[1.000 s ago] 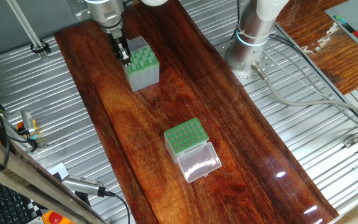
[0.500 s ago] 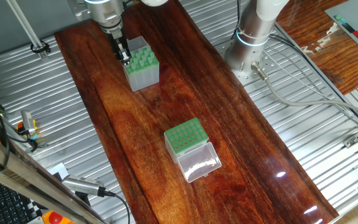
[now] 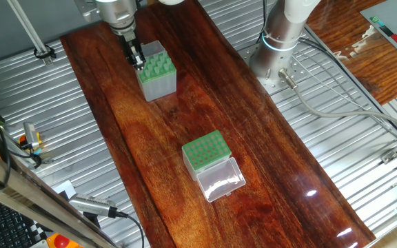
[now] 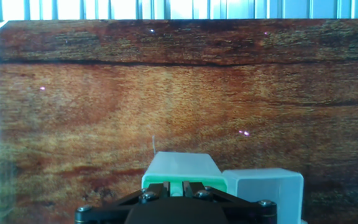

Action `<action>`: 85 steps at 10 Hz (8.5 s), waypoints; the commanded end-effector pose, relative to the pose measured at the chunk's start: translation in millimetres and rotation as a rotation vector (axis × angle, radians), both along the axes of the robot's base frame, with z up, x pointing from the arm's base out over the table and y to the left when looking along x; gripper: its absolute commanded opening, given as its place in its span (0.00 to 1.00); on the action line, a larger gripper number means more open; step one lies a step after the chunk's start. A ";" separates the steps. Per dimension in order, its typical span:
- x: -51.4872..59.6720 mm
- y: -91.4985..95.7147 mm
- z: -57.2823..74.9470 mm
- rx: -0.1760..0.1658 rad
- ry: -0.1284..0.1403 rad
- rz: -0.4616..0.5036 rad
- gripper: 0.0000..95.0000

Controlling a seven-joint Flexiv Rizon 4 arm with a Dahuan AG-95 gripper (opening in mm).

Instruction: Transfer all large pipette tips from one holder to another

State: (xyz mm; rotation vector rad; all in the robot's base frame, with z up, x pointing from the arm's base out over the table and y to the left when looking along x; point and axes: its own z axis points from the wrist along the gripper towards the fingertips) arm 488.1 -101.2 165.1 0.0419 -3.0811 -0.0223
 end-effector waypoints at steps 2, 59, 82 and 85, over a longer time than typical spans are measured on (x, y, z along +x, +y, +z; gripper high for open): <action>-0.2 -3.0 12.5 -0.005 0.006 0.017 0.00; 12.8 43.7 130.2 -0.035 -0.027 0.174 0.00; -41.5 164.6 133.0 -0.023 -0.021 0.265 0.00; -44.2 179.3 135.7 -0.019 -0.008 0.240 0.00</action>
